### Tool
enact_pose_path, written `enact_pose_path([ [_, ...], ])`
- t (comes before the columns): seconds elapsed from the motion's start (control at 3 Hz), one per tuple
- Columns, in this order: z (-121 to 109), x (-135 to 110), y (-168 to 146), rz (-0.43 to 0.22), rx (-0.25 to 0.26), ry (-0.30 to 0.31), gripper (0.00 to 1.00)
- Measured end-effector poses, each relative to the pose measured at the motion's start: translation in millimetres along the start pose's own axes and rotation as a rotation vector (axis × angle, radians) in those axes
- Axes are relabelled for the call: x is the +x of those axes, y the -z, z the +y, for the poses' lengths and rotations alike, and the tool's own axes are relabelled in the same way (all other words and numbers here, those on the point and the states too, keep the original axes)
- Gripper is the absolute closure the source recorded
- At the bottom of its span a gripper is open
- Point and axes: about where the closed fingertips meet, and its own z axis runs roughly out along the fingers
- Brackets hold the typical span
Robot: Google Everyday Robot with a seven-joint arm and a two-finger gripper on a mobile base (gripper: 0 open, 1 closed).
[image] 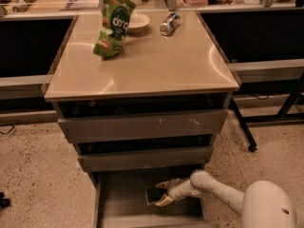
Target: Place sponge into bottom drawer
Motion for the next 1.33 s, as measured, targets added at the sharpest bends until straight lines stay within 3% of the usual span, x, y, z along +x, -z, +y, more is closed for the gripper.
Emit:
enact_pose_path([
  [0.33, -22.8, 23.1, -14.9, 0.006, 0.012, -0.009, 1.0],
  [0.67, -36.2, 28.1, -9.8, 0.015, 0.037, -0.008, 0.81],
  [1.33, -36.1, 28.1, -9.9, 0.014, 0.036, -0.008, 0.34],
])
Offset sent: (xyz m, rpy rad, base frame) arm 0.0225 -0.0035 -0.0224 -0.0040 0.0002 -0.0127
